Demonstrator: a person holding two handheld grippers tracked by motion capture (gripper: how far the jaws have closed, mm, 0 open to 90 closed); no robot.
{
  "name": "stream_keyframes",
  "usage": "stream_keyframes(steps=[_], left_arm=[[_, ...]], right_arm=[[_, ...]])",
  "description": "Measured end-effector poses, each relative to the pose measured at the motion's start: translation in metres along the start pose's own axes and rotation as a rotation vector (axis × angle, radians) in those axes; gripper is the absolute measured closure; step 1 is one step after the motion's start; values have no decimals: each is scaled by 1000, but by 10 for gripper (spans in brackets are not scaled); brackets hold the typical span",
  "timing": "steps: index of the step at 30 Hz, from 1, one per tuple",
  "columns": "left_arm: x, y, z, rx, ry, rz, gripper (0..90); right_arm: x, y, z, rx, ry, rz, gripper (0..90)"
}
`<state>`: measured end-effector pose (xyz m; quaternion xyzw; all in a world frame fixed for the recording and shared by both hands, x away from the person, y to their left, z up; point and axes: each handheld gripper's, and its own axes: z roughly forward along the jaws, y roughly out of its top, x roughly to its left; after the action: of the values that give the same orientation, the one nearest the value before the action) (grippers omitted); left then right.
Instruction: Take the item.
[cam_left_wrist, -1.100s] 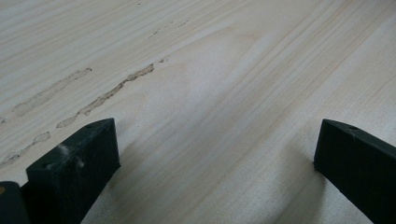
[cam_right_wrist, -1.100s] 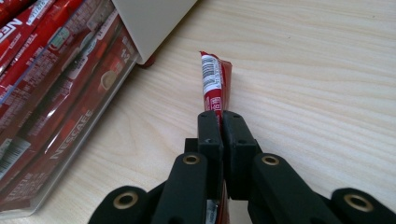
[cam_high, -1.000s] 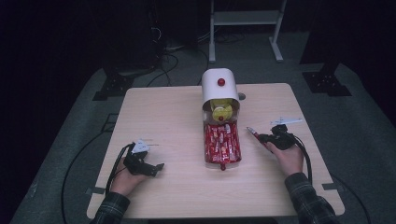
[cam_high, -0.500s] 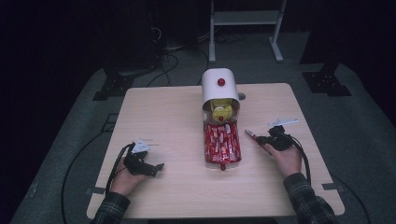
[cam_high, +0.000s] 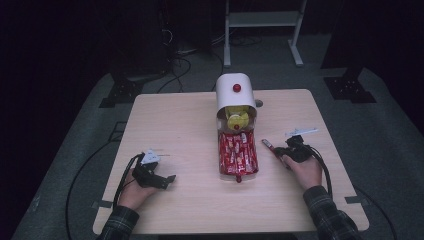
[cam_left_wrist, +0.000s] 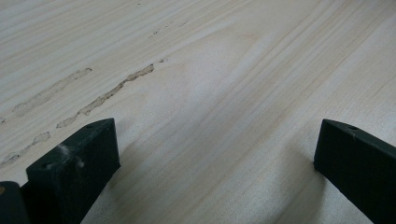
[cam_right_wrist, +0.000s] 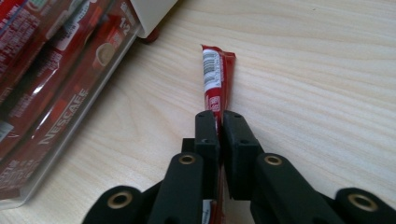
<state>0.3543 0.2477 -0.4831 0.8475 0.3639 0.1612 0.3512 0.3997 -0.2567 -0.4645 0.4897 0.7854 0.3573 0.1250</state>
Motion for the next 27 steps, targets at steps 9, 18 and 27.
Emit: stream_keyframes(steps=[9, 18, 27], left_arm=[[0, 0, 0, 0, 0, 0, 0], [0, 0, 0, 0, 0, 0, 0], [0, 0, 0, 0, 0, 0, 0]], right_arm=[[-1, 1, -5, -35, 7, 1, 692], [-6, 0, -15, -75, -5, 4, 534], [-8, -2, -17, -75, -45, -26, 338]])
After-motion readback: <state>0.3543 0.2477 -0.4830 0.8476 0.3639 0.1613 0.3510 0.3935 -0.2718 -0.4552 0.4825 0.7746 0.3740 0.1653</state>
